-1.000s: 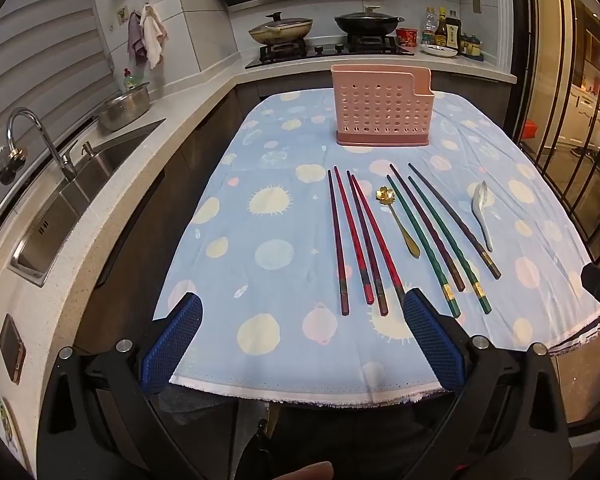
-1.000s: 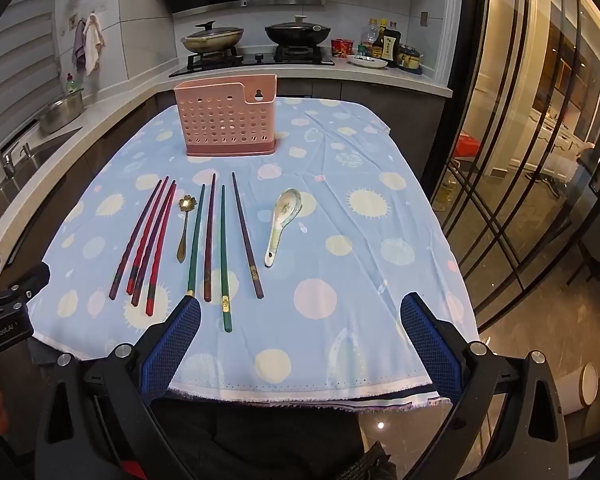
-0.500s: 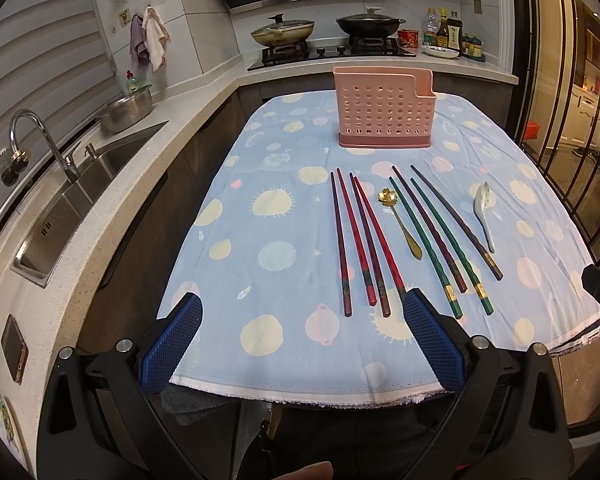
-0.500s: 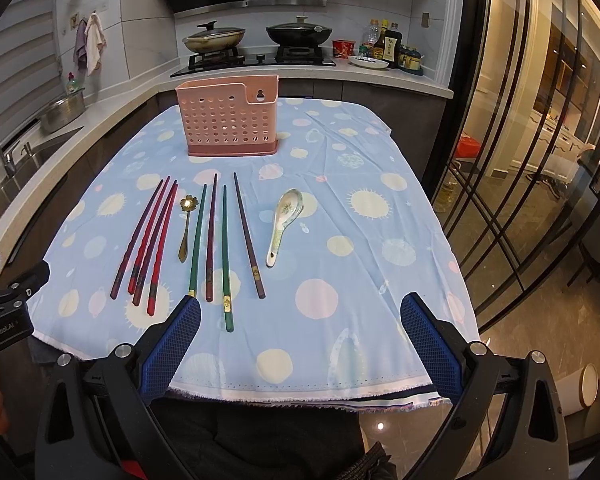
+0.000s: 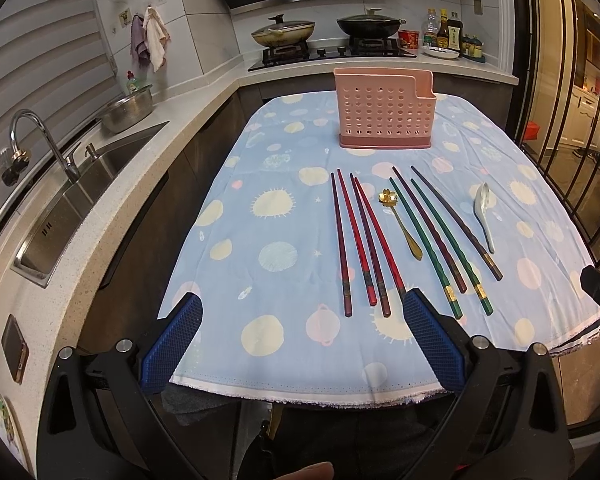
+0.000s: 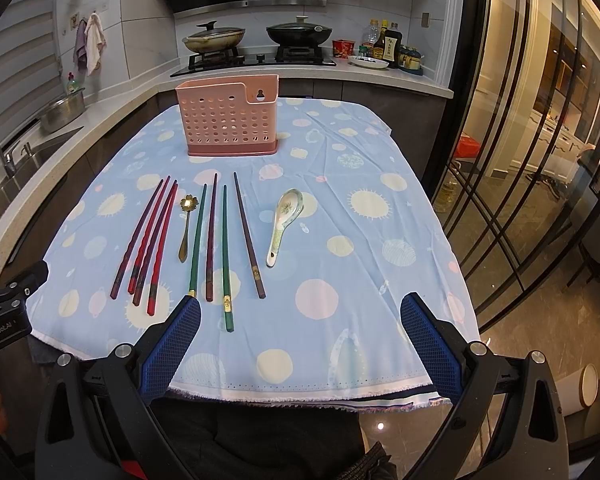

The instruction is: Organize utensils

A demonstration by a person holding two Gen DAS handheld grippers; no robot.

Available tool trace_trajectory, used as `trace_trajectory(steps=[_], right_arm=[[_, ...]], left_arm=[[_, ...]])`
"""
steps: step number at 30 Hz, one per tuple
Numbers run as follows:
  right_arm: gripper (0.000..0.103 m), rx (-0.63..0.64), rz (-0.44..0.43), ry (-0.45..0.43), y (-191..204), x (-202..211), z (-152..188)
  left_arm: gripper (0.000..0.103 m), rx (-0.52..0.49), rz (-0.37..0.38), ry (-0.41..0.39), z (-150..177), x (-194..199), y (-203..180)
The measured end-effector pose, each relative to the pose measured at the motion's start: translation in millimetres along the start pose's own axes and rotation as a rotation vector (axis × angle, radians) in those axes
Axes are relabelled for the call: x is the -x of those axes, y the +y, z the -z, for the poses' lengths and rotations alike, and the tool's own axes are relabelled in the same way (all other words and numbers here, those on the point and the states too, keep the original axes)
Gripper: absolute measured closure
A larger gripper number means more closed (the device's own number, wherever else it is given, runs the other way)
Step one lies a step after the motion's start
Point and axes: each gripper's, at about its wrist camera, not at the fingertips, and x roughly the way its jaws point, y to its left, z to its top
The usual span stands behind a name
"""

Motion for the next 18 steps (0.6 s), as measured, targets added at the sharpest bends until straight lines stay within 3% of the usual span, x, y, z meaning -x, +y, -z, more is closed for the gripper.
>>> trace_trajectory(steps=[18], right_arm=[[0.007,-0.001,-0.001,0.000,2.8,1.0,-0.7]], left_arm=[[0.007,0.000,0.001,-0.002,-0.1,-0.1,-0.3]])
